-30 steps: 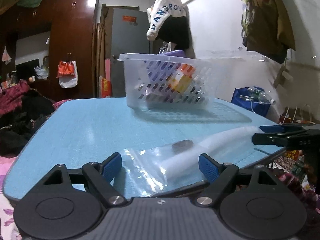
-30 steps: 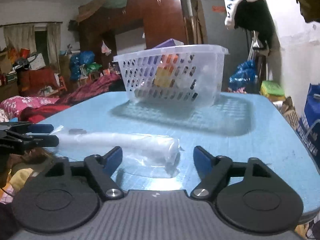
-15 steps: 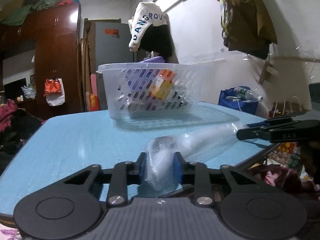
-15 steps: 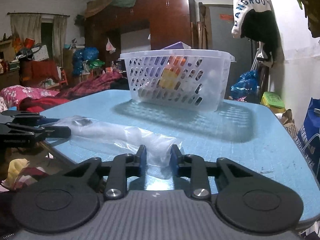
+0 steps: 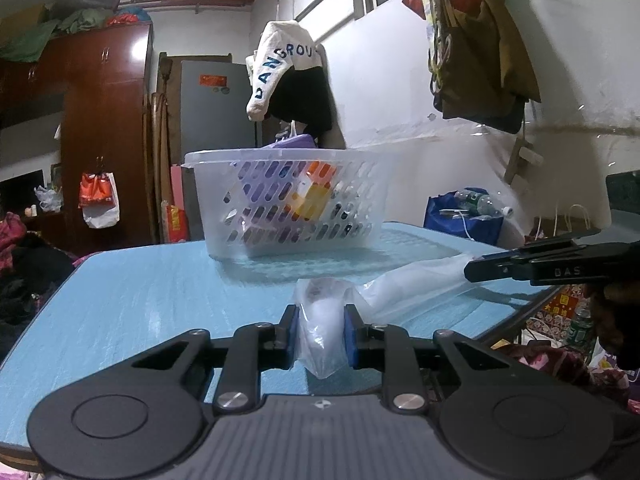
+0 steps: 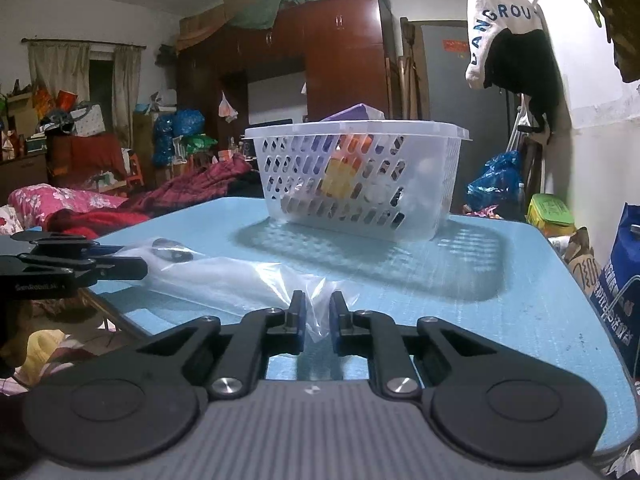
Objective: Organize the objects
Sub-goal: 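Lift the plastic bag with both tools and carry it over the basket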
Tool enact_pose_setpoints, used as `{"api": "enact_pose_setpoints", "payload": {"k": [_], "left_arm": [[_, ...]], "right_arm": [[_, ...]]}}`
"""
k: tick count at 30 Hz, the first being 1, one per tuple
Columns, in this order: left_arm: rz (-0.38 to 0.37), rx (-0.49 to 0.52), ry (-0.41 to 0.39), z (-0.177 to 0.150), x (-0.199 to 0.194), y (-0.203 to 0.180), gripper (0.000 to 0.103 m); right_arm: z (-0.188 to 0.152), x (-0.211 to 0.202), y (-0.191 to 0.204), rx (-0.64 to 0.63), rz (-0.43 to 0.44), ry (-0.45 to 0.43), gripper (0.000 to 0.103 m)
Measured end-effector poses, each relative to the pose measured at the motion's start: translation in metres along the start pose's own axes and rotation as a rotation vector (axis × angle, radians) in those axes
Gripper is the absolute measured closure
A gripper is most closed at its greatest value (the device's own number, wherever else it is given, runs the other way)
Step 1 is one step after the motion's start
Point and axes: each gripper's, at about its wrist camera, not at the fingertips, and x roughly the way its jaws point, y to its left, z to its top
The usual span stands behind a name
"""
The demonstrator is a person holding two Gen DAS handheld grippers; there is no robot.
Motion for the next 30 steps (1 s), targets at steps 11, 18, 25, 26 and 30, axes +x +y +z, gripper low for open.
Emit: {"api": "enact_pose_setpoints", "payload": {"k": [11,18,25,26,30], "left_arm": [[-0.011,0.031,-0.084,0.023,-0.009,-0.006,0.077],[0.045,0.13,-0.233,0.095,0.003,-0.002,0.077],[0.098,0.142,-0.267,0.189,0.072,0.028,0.077],[0.104,0.135,-0.247,0.2,0.086,0.033,0.077],[0.129,0.123,-0.169,0.215,0.133,0.051,0.076]], "right_arm": [[0.02,-0.019,-0.004,-0.005,-0.008,-0.083,0.09],[0.082,-0.02,-0.01,-0.045,-0.028,-0.199,0.091],[0.171,0.027,-0.033,-0.05,-0.103,-0.254,0.091],[0.181,0.037,-0.037,-0.046,-0.112,-0.244,0.091],[0.204,0.077,-0.055,0.005,-0.146,-0.187,0.091]]}}
